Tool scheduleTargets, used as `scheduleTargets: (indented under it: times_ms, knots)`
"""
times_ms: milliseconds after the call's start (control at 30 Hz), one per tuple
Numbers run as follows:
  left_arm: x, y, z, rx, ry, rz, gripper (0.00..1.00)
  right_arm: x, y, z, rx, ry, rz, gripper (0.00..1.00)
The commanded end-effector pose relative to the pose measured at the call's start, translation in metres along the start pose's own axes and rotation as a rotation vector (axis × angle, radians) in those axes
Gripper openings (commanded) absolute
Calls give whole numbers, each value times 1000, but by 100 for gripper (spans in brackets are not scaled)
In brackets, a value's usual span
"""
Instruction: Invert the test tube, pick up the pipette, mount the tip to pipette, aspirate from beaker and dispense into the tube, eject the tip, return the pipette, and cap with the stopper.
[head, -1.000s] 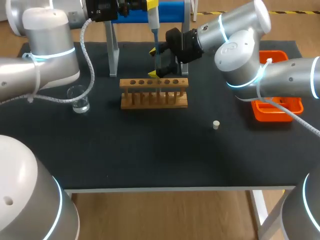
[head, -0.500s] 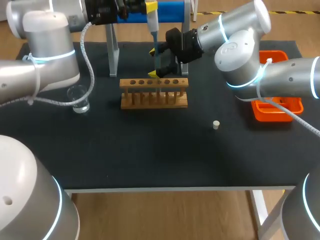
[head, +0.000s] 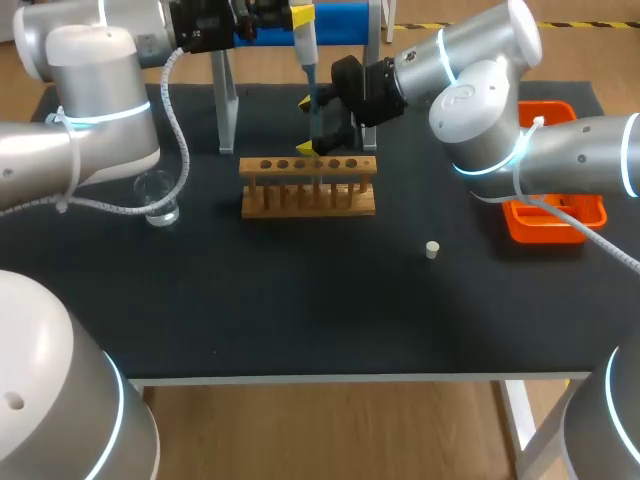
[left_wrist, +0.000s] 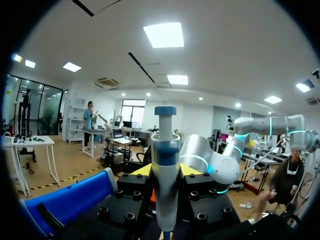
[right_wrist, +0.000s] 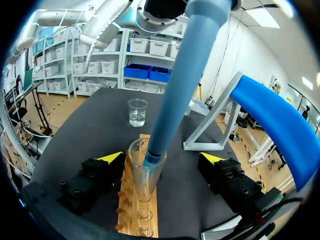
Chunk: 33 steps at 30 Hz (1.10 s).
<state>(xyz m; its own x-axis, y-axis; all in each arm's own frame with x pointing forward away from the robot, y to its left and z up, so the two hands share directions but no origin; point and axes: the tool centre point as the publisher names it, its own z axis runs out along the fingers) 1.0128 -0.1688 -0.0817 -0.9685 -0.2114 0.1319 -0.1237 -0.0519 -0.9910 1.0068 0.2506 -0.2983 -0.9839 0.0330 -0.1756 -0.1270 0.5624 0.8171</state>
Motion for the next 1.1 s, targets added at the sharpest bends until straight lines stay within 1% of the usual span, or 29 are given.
scheduleTargets:
  times_ms: [33, 233, 533, 667, 1100]
  knots:
    - [-1, 3, 0, -2, 4, -2, 0, -1, 0, -1, 3, 4, 0, 100]
    - [-1, 4, 1, -12, 2, -10, 0, -1, 0, -1, 3, 4, 0, 100]
    - [0, -9, -1, -23, -20, 27, 0, -1, 0, -1, 3, 4, 0, 100]
    - [0, -10, -1, -27, -19, 33, 0, -1, 0, -1, 3, 4, 0, 100]
    - [-4, -1, 4, -32, -8, 24, 0, -1, 0, -1, 3, 4, 0, 100]
